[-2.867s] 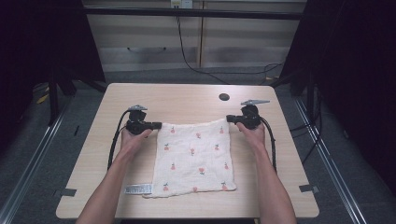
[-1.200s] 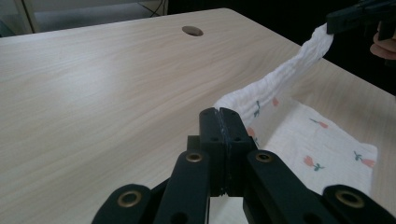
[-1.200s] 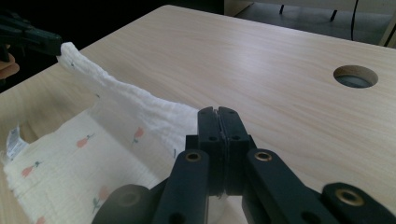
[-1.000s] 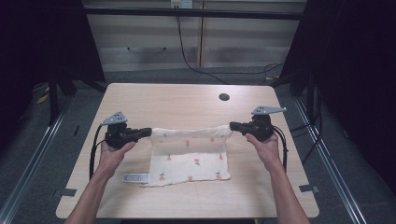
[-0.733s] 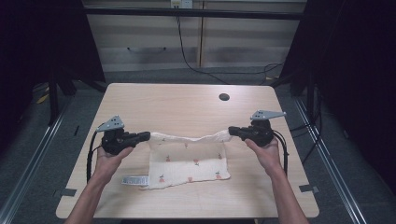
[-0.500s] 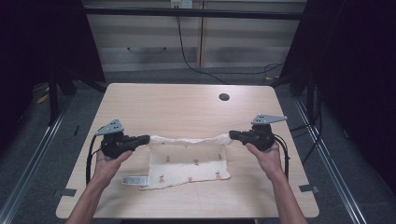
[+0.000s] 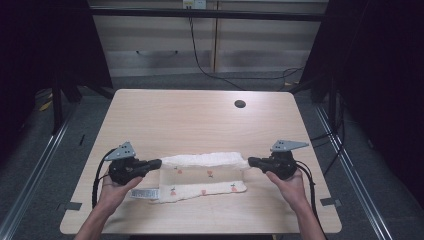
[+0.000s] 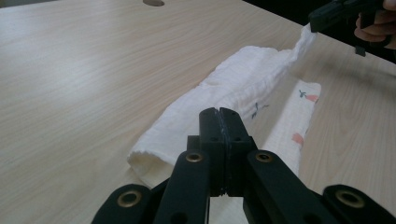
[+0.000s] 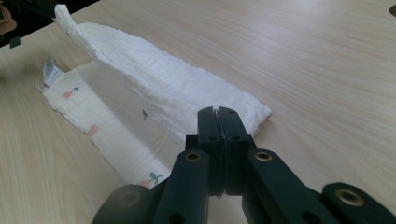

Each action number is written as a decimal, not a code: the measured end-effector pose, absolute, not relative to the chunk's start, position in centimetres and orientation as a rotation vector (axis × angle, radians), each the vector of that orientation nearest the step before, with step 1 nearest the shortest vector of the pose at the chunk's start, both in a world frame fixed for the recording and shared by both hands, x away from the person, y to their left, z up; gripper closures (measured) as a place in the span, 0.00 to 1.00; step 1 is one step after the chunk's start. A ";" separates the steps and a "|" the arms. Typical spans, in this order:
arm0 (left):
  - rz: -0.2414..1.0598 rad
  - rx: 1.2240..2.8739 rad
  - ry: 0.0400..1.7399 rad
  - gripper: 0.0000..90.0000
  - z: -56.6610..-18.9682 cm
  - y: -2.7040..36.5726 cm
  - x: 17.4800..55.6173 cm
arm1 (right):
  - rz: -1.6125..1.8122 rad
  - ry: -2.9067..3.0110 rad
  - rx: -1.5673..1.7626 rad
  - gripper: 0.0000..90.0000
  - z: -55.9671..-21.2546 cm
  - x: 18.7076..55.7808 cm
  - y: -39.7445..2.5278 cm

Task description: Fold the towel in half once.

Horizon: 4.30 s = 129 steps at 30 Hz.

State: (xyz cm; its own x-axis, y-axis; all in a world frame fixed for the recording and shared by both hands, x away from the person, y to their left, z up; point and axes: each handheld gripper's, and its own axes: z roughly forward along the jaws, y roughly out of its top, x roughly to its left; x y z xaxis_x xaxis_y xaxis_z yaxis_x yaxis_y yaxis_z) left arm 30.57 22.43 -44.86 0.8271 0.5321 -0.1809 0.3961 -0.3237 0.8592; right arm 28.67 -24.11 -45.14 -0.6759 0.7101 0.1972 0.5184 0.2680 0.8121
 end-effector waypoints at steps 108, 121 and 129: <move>0.036 2.135 0.802 0.68 -50.5 19.8 35.5 | 1.200 2.477 1.222 0.96 -50.2 32.4 -22.0; -0.020 2.108 0.785 0.96 -50.8 19.9 35.6 | 1.256 2.457 1.230 0.98 -49.8 32.7 -22.6; 0.001 2.027 0.802 0.96 -49.5 20.6 35.9 | 1.303 2.432 1.223 0.98 -49.3 32.6 -22.9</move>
State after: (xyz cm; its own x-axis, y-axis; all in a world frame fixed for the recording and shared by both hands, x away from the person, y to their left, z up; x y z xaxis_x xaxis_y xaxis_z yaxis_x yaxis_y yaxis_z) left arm 35.85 20.61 -49.52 0.7874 0.5381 -0.3007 0.5371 -0.3596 0.7630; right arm 32.58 -22.86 -49.29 -0.6650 0.7040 0.2493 0.5975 0.3012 0.7431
